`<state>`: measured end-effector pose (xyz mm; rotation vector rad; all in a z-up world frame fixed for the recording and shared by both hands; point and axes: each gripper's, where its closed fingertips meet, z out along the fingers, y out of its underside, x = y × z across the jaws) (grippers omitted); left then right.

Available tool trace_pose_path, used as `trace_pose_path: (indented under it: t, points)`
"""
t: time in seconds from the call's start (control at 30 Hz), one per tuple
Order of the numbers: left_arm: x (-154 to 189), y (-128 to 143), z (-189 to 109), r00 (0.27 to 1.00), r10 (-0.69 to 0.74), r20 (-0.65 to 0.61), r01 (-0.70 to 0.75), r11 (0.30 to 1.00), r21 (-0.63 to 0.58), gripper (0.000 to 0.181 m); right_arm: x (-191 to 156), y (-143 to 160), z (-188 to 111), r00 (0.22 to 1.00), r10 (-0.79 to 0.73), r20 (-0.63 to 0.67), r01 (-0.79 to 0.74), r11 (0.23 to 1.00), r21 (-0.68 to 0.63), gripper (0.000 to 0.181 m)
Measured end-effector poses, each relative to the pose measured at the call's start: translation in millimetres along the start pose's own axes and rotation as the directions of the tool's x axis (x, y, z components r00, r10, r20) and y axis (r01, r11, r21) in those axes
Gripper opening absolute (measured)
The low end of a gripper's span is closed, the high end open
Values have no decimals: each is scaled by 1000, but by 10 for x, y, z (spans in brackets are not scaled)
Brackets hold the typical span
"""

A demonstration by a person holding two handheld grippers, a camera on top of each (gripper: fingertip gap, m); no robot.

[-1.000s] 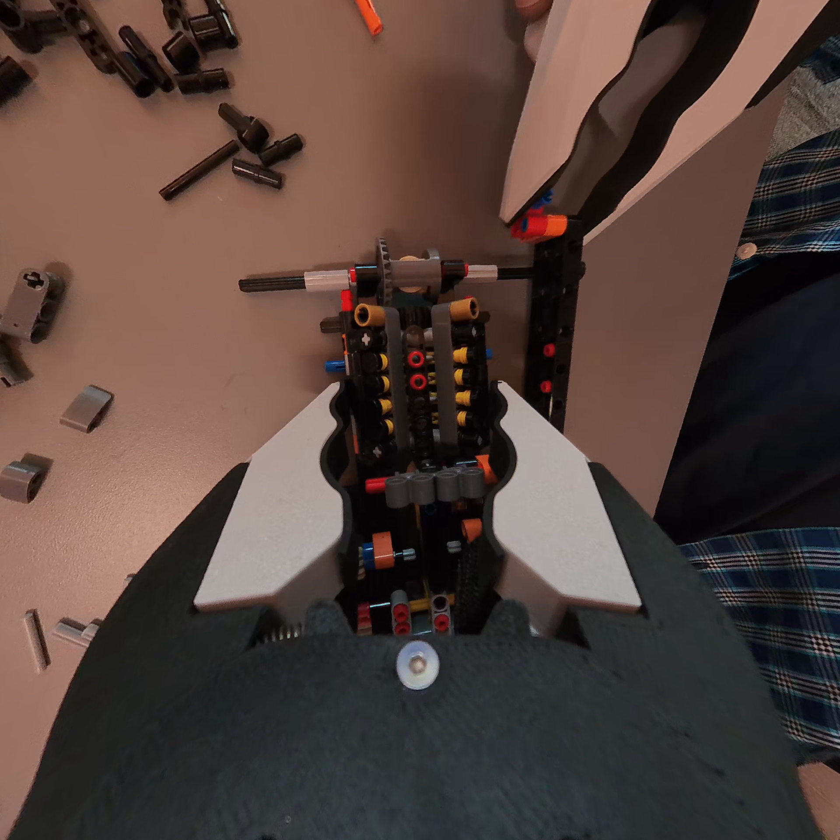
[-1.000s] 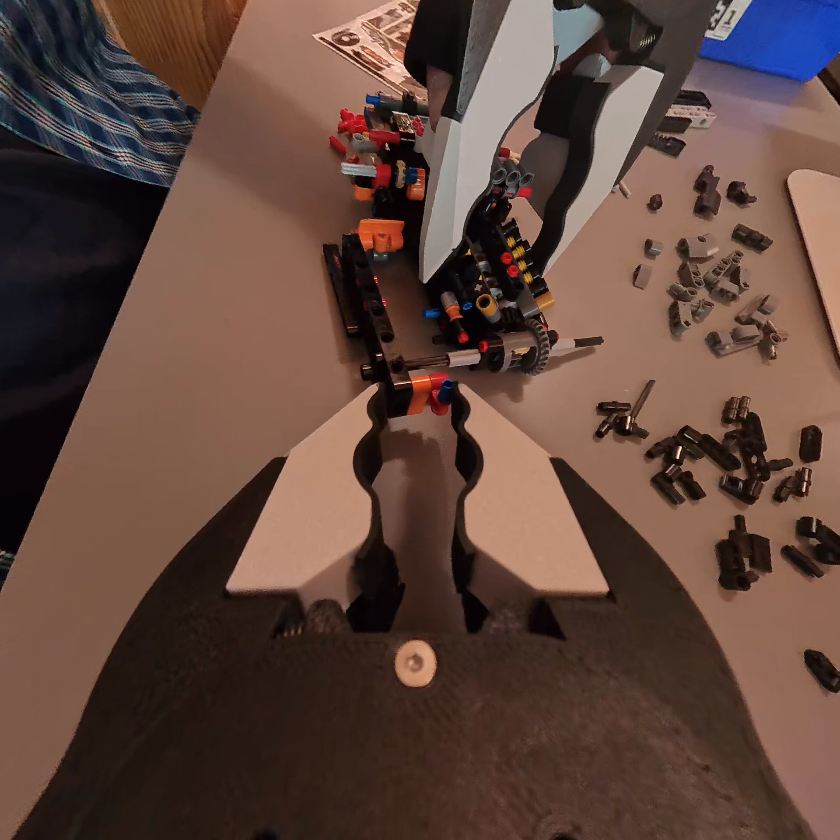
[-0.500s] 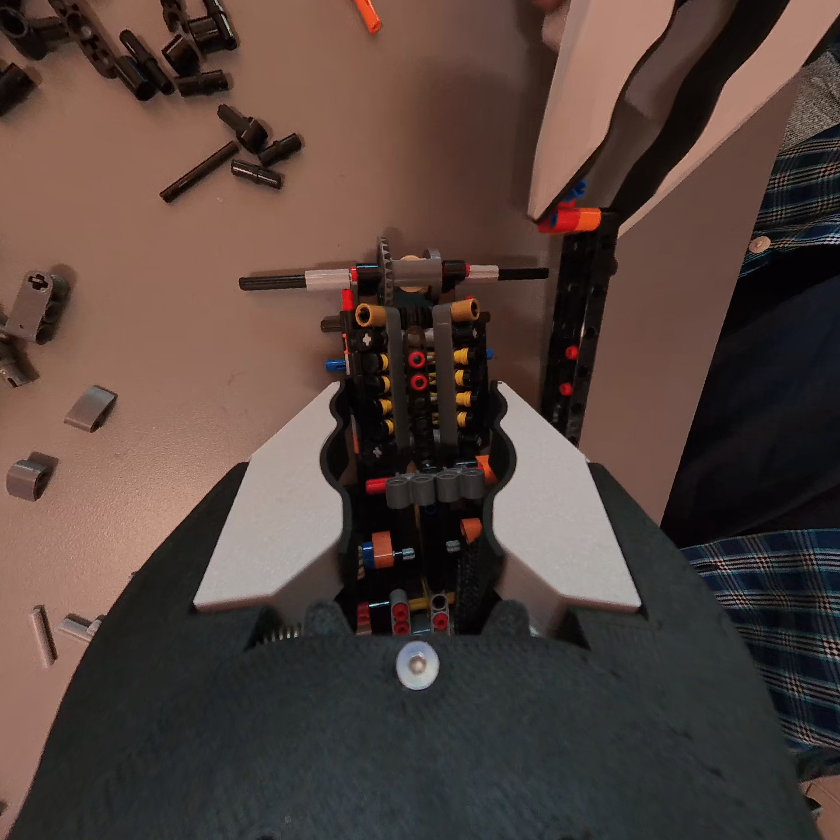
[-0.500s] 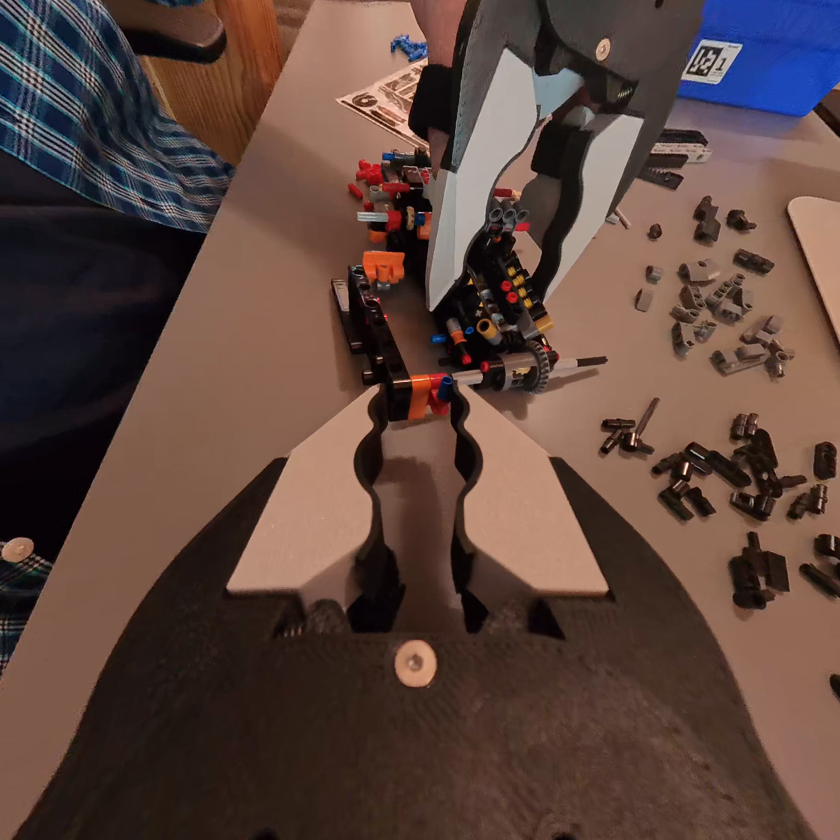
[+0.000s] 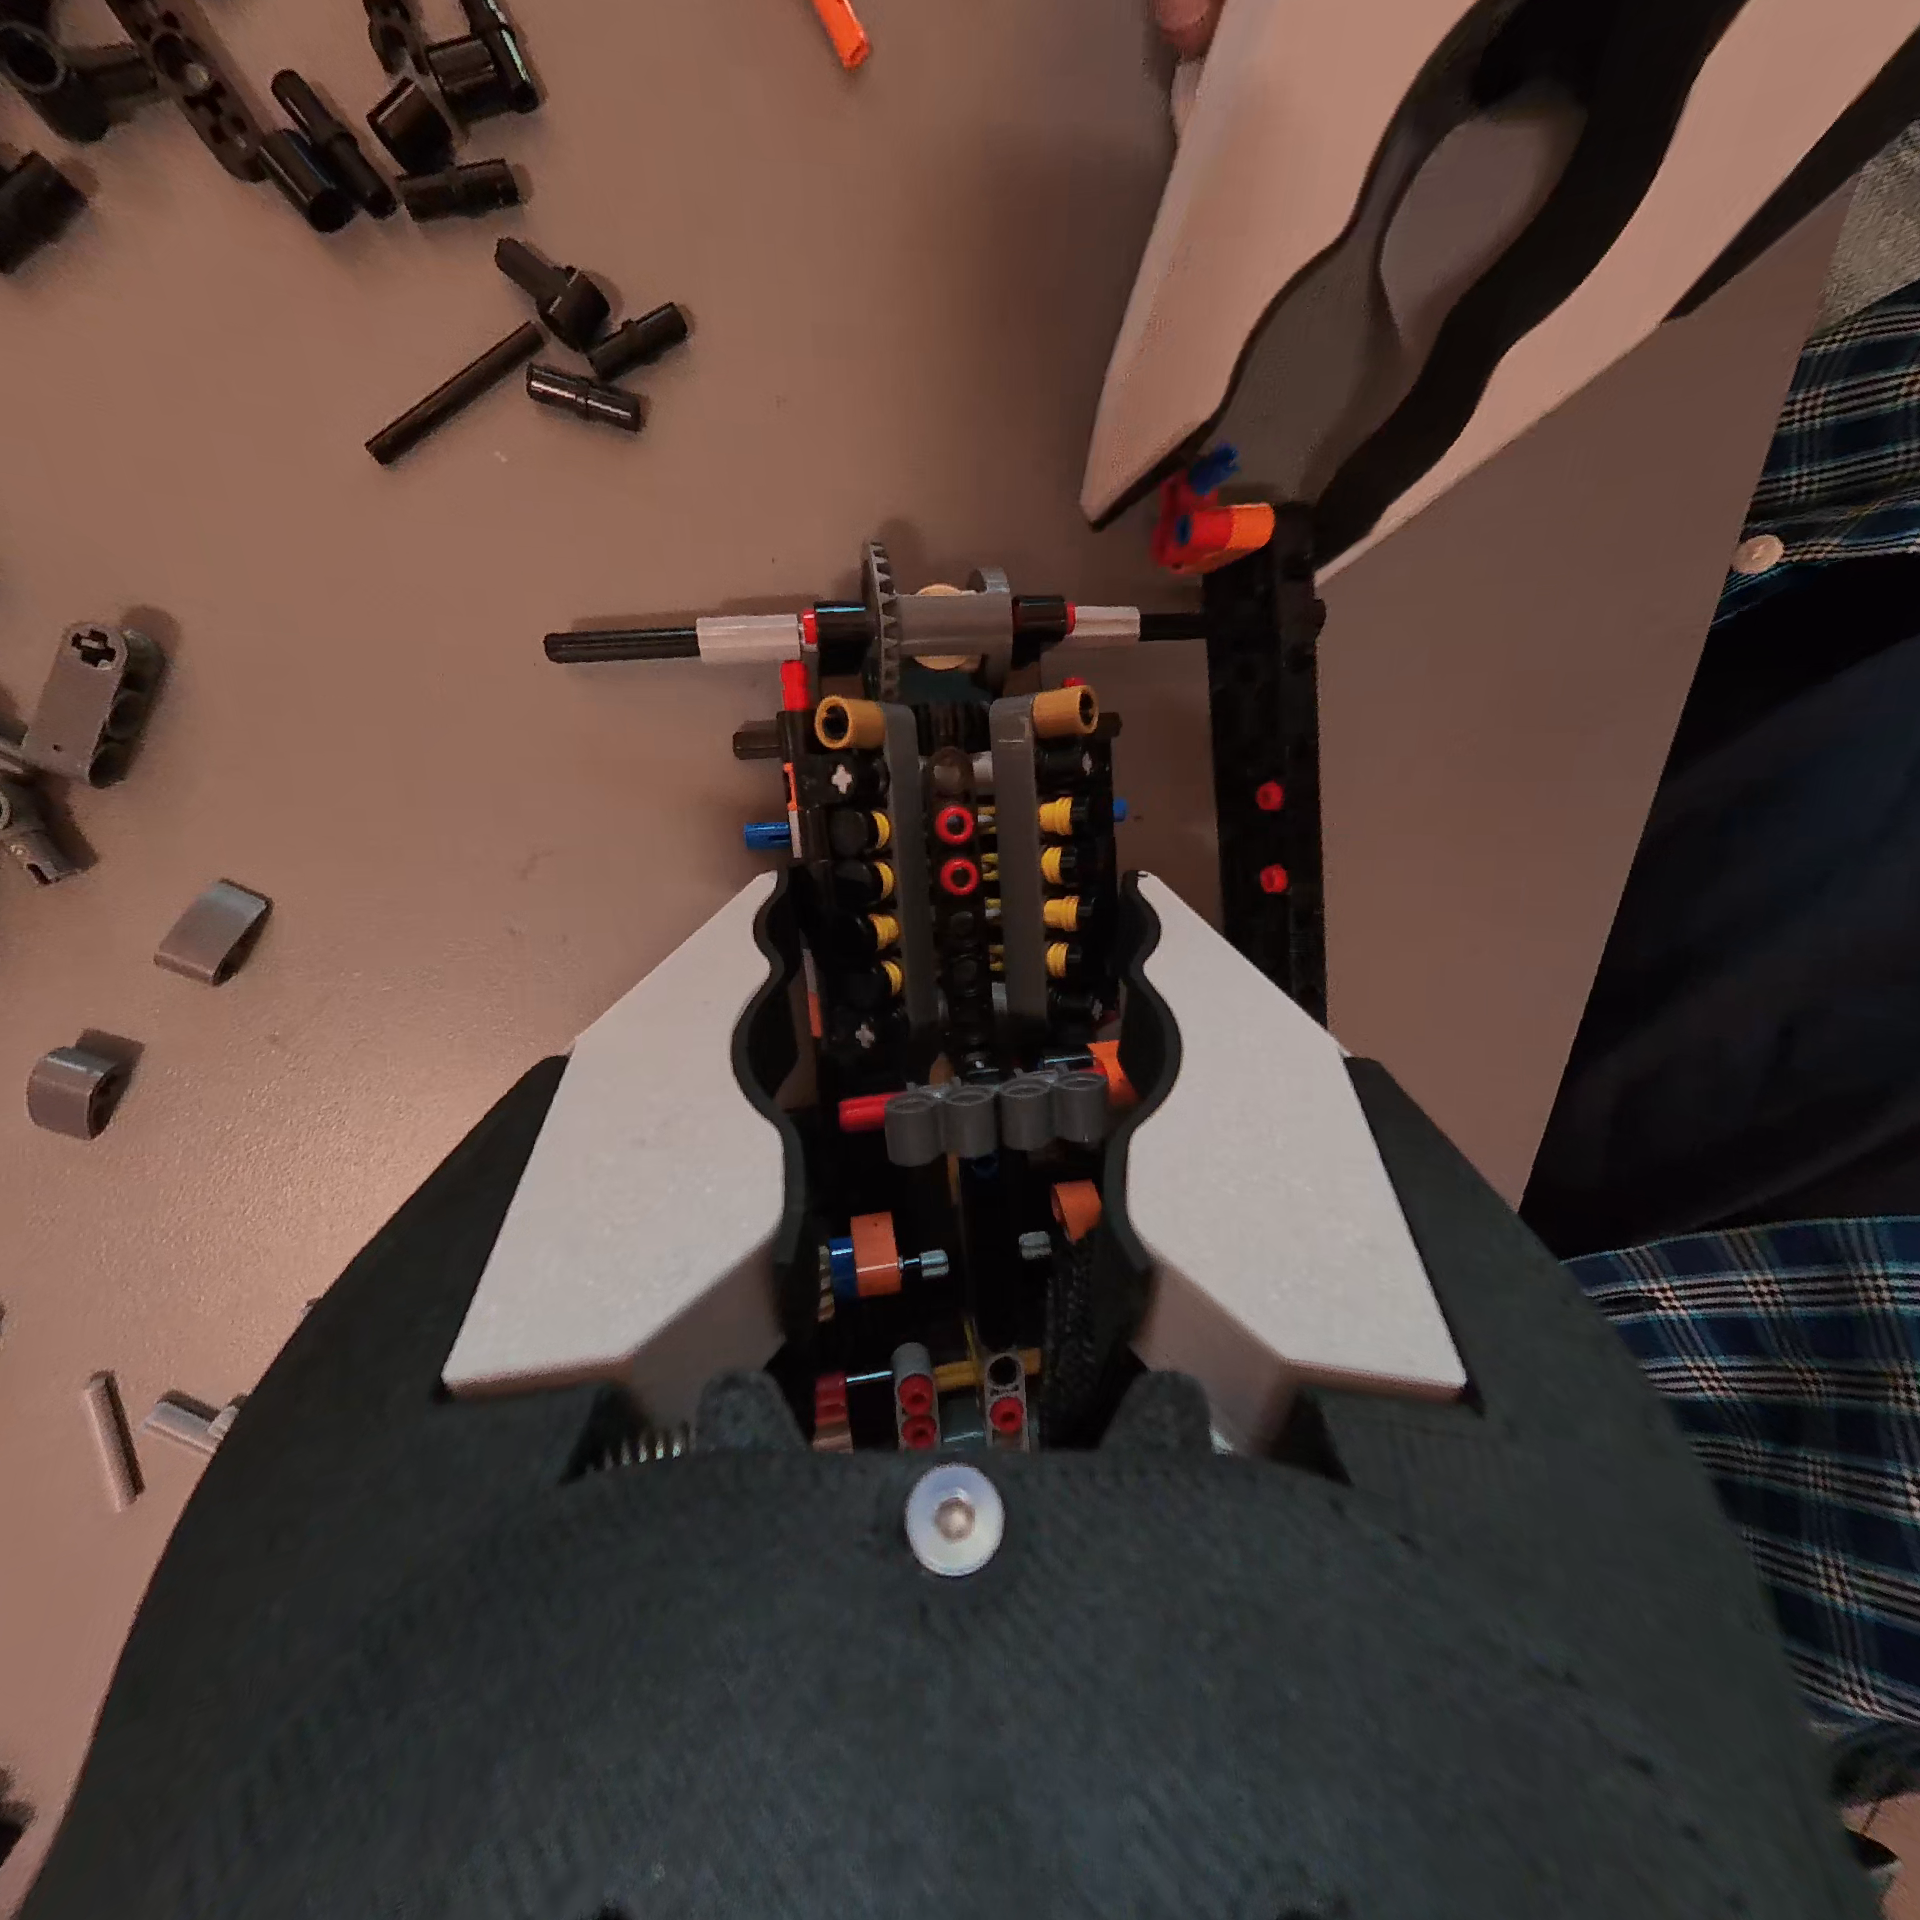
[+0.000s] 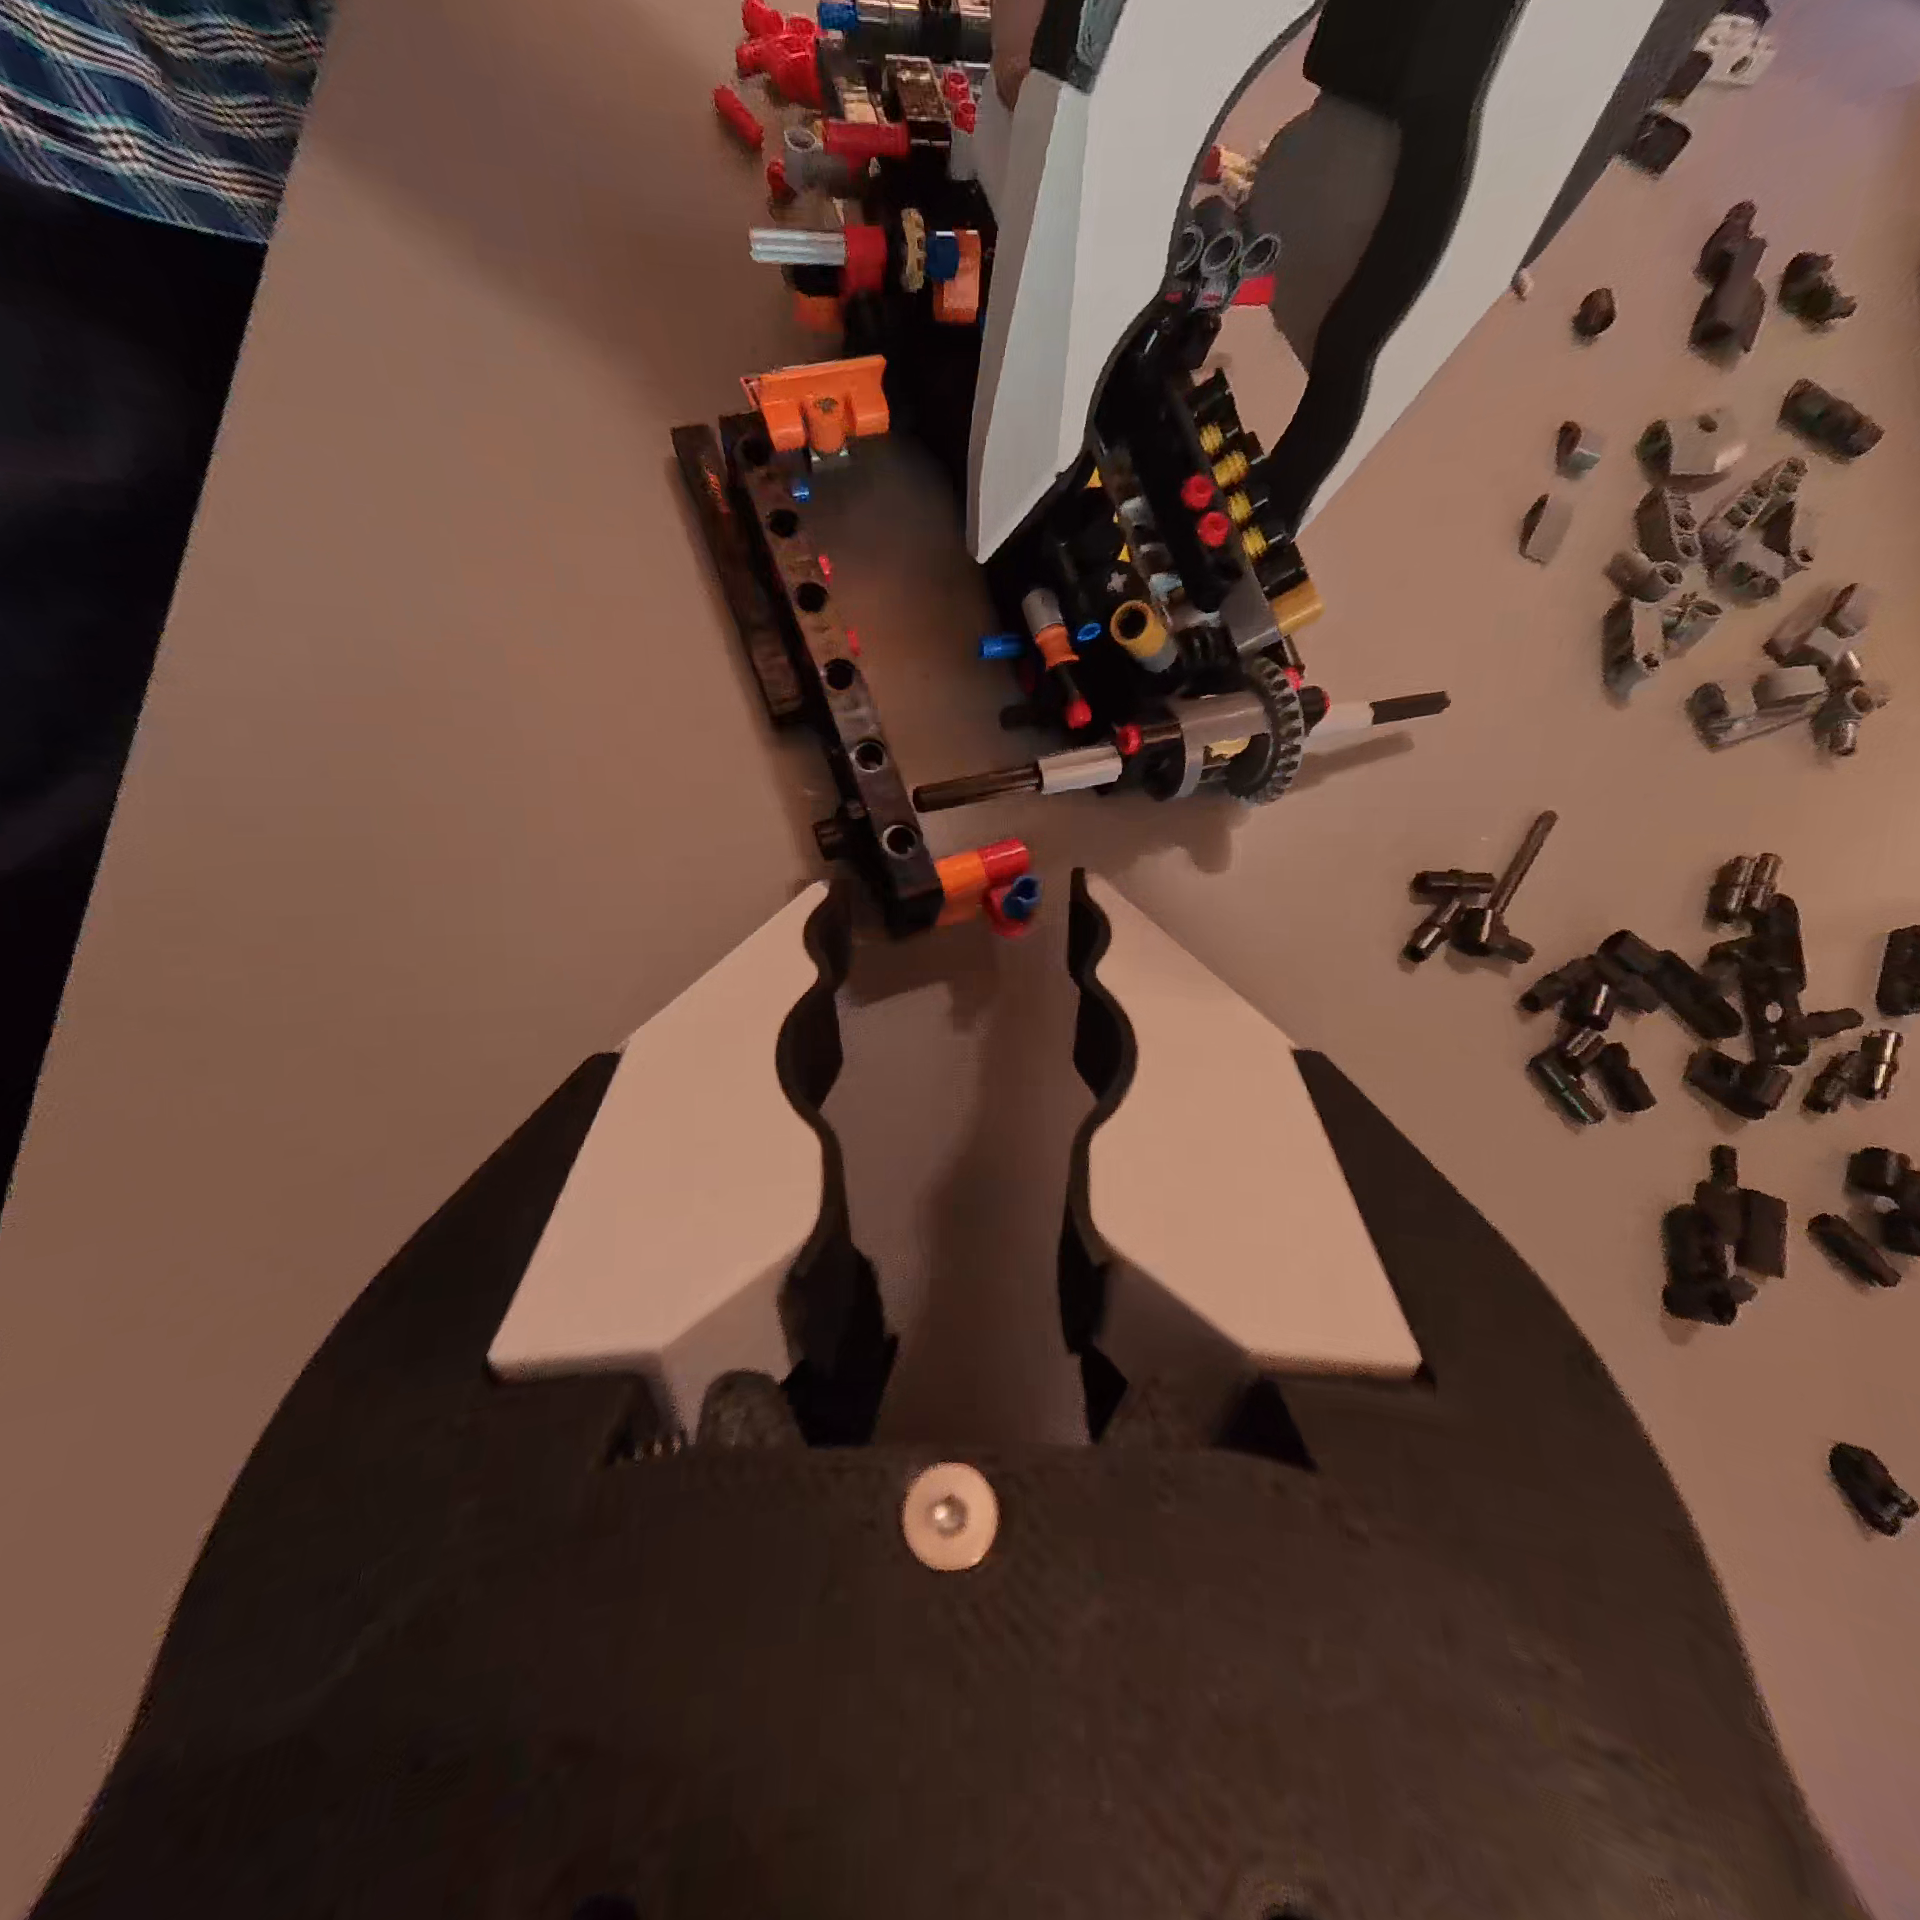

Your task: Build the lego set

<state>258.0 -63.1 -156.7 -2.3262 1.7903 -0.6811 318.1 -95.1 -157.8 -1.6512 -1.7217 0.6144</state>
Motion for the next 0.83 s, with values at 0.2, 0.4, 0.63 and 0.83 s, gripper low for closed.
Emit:
trace_pose_path:
  t: [0.2, 0.4, 0.63, 0.83]
  points:
    - [2, -5, -1, 1000, -12, -2, 12, 1000, 4, 61, 0, -147, -195, 996, -72, -51, 73, 997, 16, 36]
    - [1, -4, 2, 1000, -12, 2, 12, 1000, -12, 61, -224, -360, 76, 991, -118, 66, 119, 993, -9, 26]
    - [5, -9, 0, 1000, -20, -4, 20, 1000, -2, 61, -205, -338, 267, 986, -75, 148, 81, 996, -29, 9]
    - [15, -19, -8, 999, -40, -30, 40, 999, 14, 61, -135, -356, 224, 989, -36, 142, 36, 999, 5, 6]
